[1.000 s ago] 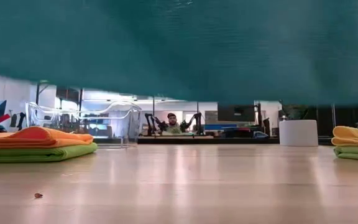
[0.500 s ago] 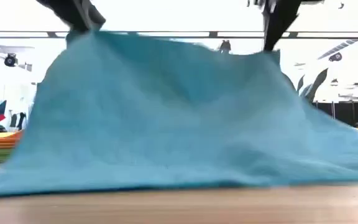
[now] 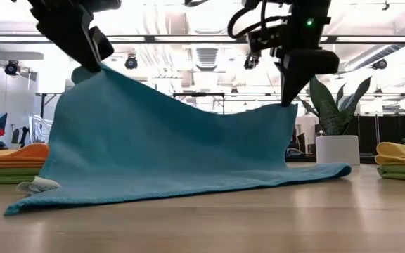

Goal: Fold microfiber towels
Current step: Fold the blue microfiber cloth

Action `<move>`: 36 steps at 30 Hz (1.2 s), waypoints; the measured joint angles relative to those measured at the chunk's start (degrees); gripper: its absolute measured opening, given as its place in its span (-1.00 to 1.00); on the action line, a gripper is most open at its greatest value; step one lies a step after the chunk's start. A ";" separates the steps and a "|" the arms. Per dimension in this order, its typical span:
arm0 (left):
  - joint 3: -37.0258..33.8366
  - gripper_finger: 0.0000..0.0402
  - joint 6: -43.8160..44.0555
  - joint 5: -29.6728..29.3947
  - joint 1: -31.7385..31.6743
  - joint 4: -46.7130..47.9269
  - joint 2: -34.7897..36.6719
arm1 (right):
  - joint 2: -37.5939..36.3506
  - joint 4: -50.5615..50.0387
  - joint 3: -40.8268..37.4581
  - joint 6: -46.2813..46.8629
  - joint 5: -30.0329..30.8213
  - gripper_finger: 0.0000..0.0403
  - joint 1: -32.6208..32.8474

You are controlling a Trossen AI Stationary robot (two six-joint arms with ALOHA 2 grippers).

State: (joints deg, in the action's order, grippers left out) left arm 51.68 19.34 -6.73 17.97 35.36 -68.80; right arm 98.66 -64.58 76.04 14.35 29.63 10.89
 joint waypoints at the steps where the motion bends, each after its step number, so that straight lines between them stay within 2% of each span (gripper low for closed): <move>1: -0.27 -1.00 0.02 0.99 0.25 -1.24 -0.09 | -0.05 0.01 -0.25 -0.03 -0.38 -0.96 0.47; 5: -1.67 -1.00 -0.10 5.96 1.71 -6.59 -2.35 | -0.05 0.74 -2.32 0.50 -4.29 -0.96 1.94; 14: -1.19 -1.00 -0.16 9.61 3.32 -14.34 -13.27 | -0.05 3.69 -7.71 2.86 -4.78 -0.96 2.86; 19: 0.90 -1.00 -0.36 13.67 3.59 -15.75 -18.92 | -0.07 7.39 -10.68 1.22 -8.48 -0.96 2.86; 23: 2.50 -1.00 -0.61 14.54 3.72 -15.68 -22.22 | -0.07 10.32 -13.25 0.75 -10.81 -0.96 3.36; 28: 4.55 -1.00 -0.66 18.47 3.87 -15.68 -23.95 | -0.05 9.82 -14.13 0.64 -11.99 -0.96 4.64; 36: 7.60 -1.00 -0.25 23.55 4.43 -15.71 -22.96 | -0.07 7.41 -9.72 -0.04 -12.42 -0.96 8.18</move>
State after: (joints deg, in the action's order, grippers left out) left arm 59.27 19.09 16.82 22.41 19.65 -91.77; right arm 98.59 -57.18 66.33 14.31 17.21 19.08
